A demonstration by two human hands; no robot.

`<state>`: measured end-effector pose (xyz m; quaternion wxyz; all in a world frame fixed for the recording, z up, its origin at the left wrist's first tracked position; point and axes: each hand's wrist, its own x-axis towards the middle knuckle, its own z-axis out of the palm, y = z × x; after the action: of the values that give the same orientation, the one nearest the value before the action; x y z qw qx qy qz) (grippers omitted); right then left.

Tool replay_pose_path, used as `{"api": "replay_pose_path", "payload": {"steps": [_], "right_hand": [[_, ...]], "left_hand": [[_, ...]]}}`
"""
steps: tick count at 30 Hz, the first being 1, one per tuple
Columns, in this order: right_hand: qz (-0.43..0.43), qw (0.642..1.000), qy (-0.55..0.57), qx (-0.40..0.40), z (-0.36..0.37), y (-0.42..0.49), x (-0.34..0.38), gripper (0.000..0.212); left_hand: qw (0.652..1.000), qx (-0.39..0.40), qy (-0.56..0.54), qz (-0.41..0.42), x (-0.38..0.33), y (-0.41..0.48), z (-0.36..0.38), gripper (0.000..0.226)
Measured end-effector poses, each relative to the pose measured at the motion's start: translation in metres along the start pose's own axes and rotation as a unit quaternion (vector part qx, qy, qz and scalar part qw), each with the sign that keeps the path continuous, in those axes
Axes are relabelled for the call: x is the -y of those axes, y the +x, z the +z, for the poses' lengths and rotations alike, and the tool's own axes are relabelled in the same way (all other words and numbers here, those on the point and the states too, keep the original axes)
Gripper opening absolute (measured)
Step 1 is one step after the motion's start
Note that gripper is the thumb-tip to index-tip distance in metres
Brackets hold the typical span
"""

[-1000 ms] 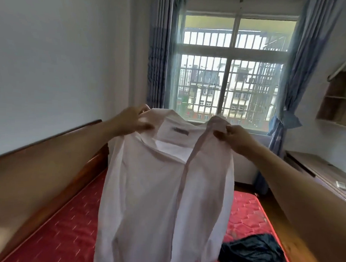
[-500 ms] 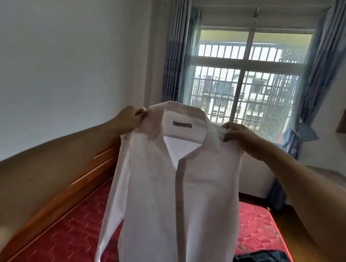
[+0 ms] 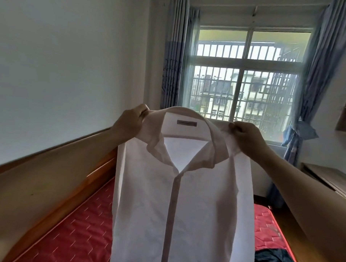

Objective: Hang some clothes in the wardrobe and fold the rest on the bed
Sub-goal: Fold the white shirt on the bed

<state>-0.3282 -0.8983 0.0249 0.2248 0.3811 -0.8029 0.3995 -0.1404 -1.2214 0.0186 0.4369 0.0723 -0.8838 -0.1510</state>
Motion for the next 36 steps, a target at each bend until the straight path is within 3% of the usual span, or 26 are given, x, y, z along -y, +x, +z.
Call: {"api": "replay_pose_path", "payload": {"steps": [6,9,11,16,20,25,28,36], "right_hand": [[-0.034,0.997,-0.069,-0.004,0.007,0.004,-0.004,0.032],[-0.050,0.988,-0.146,0.017,0.015,0.003,-0.006,0.033],[-0.058,0.983,-0.168,0.036,0.026,0.000,-0.007,0.033],[-0.040,0.978,-0.168,0.120,0.068,-0.006,-0.011,0.025],[0.100,0.980,-0.067,0.158,0.105,-0.004,-0.018,0.013],[0.166,0.966,-0.073,0.182,0.149,-0.016,-0.039,0.010],[0.195,0.959,-0.132,0.160,0.179,-0.034,-0.060,0.018],[0.242,0.943,-0.142,0.180,0.244,-0.078,-0.113,0.034]], "left_hand": [[0.990,0.051,0.068,0.110,0.019,-0.001,-0.009,0.019],[0.972,0.112,0.116,0.170,0.045,-0.001,-0.009,0.009],[0.975,0.136,0.102,0.146,0.063,-0.001,-0.004,0.004],[0.984,0.158,0.045,0.069,0.116,-0.010,0.026,0.018],[0.977,0.213,-0.016,-0.002,0.160,-0.020,0.054,0.036],[0.947,0.317,-0.014,-0.042,0.212,-0.026,0.088,0.044],[0.938,0.343,0.009,-0.048,0.239,-0.037,0.111,0.044],[0.919,0.380,-0.003,-0.108,0.288,-0.077,0.182,0.042]]}}
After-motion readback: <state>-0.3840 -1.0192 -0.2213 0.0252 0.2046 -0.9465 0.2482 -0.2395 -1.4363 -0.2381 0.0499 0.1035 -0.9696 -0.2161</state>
